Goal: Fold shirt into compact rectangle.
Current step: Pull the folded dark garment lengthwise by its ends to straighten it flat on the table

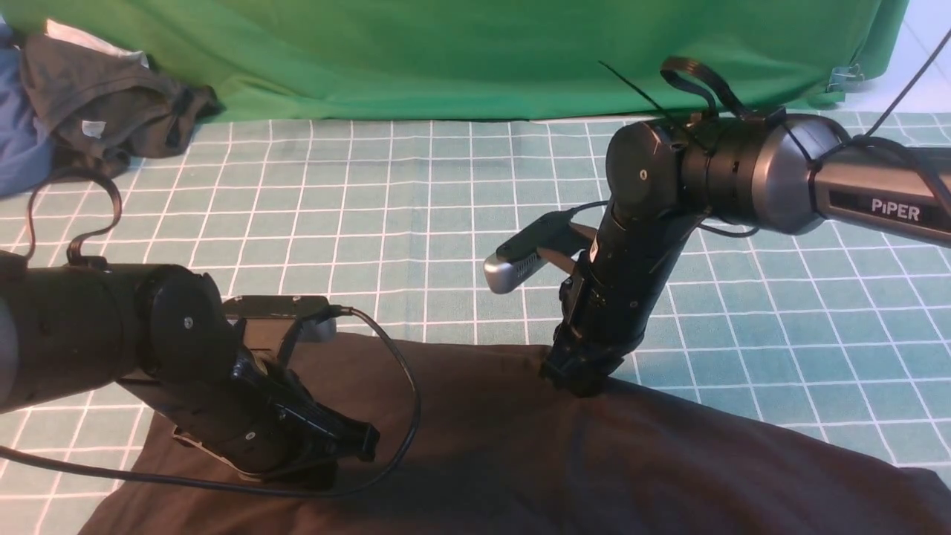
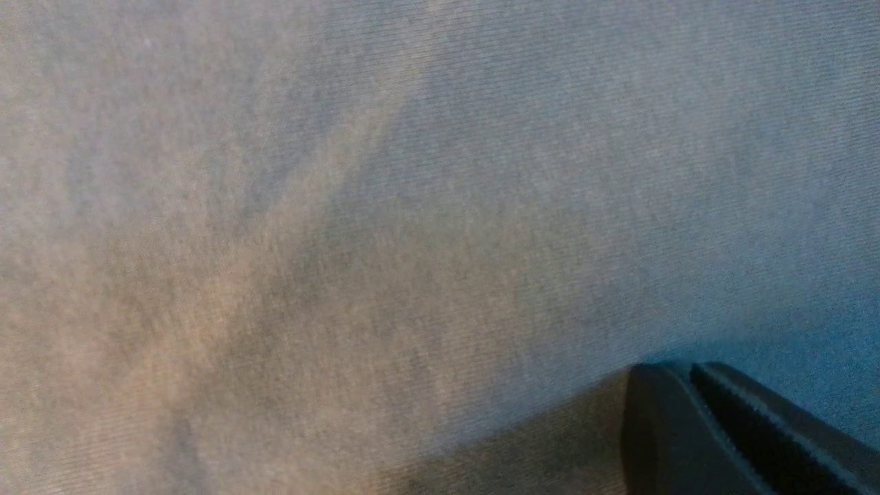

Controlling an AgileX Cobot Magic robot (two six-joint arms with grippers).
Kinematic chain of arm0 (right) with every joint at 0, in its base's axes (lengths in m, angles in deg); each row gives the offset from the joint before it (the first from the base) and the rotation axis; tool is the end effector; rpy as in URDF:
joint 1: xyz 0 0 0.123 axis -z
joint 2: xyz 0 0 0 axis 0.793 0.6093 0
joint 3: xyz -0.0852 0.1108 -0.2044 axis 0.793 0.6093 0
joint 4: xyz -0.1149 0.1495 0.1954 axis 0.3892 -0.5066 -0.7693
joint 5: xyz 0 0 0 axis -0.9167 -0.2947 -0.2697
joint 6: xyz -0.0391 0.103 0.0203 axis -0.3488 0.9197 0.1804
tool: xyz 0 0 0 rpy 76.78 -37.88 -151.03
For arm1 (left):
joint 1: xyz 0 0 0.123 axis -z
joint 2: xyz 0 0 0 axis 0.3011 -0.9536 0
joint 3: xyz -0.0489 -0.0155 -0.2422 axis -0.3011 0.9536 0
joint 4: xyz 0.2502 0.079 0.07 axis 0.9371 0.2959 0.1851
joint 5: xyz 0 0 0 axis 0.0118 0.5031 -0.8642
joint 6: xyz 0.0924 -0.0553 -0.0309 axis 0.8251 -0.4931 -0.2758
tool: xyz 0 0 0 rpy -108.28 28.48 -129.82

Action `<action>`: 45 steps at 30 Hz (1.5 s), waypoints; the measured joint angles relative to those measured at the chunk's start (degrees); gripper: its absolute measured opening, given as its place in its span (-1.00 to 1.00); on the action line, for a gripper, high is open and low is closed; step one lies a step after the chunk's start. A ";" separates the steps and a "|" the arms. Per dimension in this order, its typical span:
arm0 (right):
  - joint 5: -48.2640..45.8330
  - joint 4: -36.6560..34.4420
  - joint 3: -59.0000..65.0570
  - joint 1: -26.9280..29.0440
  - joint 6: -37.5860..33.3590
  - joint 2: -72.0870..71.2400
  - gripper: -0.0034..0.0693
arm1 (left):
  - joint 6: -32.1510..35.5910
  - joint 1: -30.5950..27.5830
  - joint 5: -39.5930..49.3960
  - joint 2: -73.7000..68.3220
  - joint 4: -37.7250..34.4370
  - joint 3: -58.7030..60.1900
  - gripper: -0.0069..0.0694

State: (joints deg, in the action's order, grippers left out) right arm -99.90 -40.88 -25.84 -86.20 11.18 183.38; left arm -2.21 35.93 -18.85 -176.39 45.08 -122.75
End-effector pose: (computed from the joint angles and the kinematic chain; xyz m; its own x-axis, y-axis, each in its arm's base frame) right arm 0.3273 0.2497 0.1018 -0.6468 -0.7468 -0.1546 -0.7610 0.6184 0.1962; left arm 0.2514 -0.1034 0.0902 -0.9786 0.1112 -0.1731 0.1460 0.9682 -0.2030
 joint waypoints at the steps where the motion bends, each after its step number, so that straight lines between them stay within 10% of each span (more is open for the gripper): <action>1: 0.05 0.05 0.00 0.00 0.00 -0.06 -0.77 | 0.00 0.00 0.00 0.00 0.00 0.00 -0.80; 16: 7.40 5.32 -0.11 0.00 2.69 -2.93 -0.73 | 0.13 0.00 -0.13 0.06 0.11 0.00 -0.80; 26: -2.86 20.08 -4.39 1.08 11.38 -4.23 0.30 | -0.96 0.00 -0.32 3.19 2.75 0.00 -0.80; 36: -10.14 13.87 10.63 19.96 13.87 -20.48 -0.79 | -3.95 0.00 5.42 11.57 6.41 0.00 -0.80; 42: -6.19 13.15 25.88 27.51 18.49 -31.41 -0.80 | -3.99 0.00 7.44 14.82 6.59 0.00 -0.80; 45: -1.07 13.28 35.51 29.33 19.57 -36.28 -0.45 | -3.99 0.00 7.44 16.47 6.64 0.00 -0.80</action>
State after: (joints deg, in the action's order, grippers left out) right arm -100.96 -27.60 9.68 -56.88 30.74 147.10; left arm -6.20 35.93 -11.41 -159.92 51.72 -122.75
